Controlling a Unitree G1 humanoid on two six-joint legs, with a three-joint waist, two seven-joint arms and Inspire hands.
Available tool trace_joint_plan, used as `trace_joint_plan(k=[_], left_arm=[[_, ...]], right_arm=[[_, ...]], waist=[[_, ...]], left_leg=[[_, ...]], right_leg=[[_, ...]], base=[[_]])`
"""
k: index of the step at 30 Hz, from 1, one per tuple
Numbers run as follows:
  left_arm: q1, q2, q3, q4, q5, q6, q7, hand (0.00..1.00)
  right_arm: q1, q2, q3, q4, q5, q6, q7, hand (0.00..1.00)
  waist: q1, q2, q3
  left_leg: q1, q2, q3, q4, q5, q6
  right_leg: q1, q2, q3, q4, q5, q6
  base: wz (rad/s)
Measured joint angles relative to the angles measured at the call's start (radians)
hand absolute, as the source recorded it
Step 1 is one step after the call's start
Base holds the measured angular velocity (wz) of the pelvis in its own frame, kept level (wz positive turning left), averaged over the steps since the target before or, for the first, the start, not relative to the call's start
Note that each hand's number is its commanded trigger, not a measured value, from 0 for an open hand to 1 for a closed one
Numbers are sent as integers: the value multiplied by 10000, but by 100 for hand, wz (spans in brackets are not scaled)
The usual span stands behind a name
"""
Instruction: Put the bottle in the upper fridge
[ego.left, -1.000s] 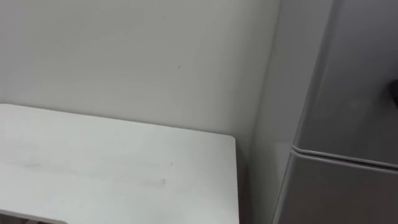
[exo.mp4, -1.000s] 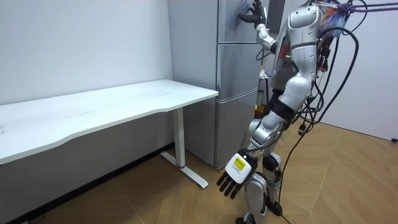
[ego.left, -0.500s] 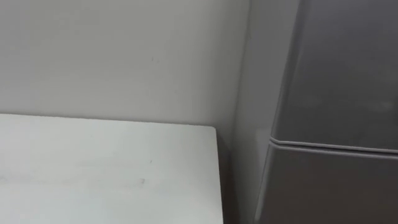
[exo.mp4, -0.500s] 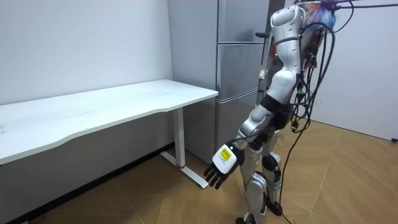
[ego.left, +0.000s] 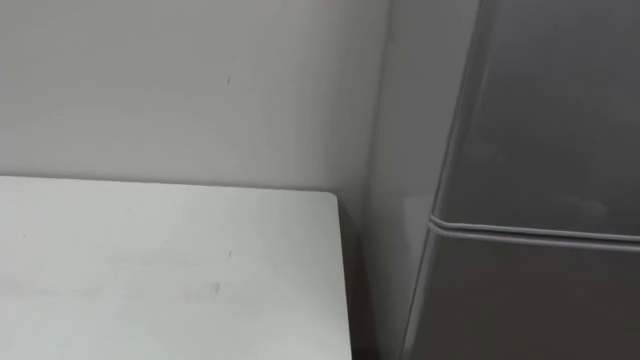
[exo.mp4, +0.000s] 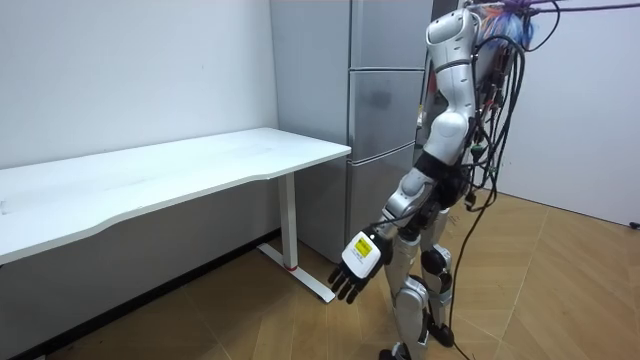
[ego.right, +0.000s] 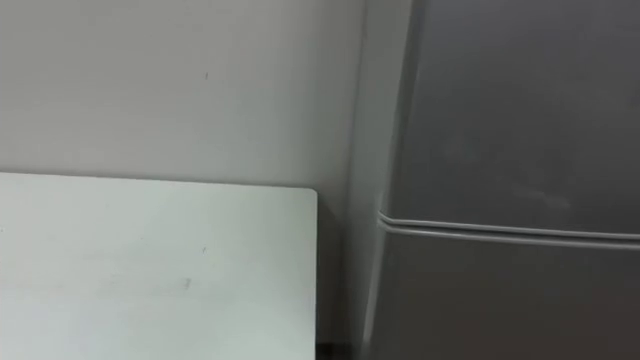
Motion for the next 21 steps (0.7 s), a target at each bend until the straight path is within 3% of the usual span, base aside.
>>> trace_joint_plan(k=[3, 6, 13, 17, 21], left_arm=[[35, -200, -3, -4, -106, 16, 123, 0], [44, -246, -5, -9, -163, -23, 192, 0], [150, -384, -23, 257, -186, -127, 392, 0], [135, -433, -117, 578, -174, -220, 439, 0], [169, -754, -137, 980, -170, -219, 537, 0]], right_arm=[[149, 514, 210, 900, 246, 69, -7, 0], [470, 941, 406, 1534, 372, 168, -212, 0], [884, 1291, 1197, 3100, 318, 99, -149, 0], [991, 1501, 1778, 4298, 262, 99, 515, 0], [1035, 1694, 1968, 5110, 227, 115, 915, 0]], waist=[[-46, 273, -68], [-121, 325, -80], [-195, 343, -44], [-199, 411, -78], [-188, 553, -101]], left_leg=[[14, -2, 180, 16, 2, 5], [35, -1, 170, 12, 7, -1], [335, -18, 177, -115, -11, -22], [344, -21, 162, -128, -20, -34], [423, -37, 228, -134, -23, -36]], right_leg=[[-102, 13, 207, 7, 2, -3], [-97, 14, 193, 29, -38, -16], [118, 5, 252, 4, -170, 5], [116, 13, 253, 10, -194, 5], [133, 16, 314, 23, -193, 7]], base=[[-21], [0], [0], [0], [-3]])
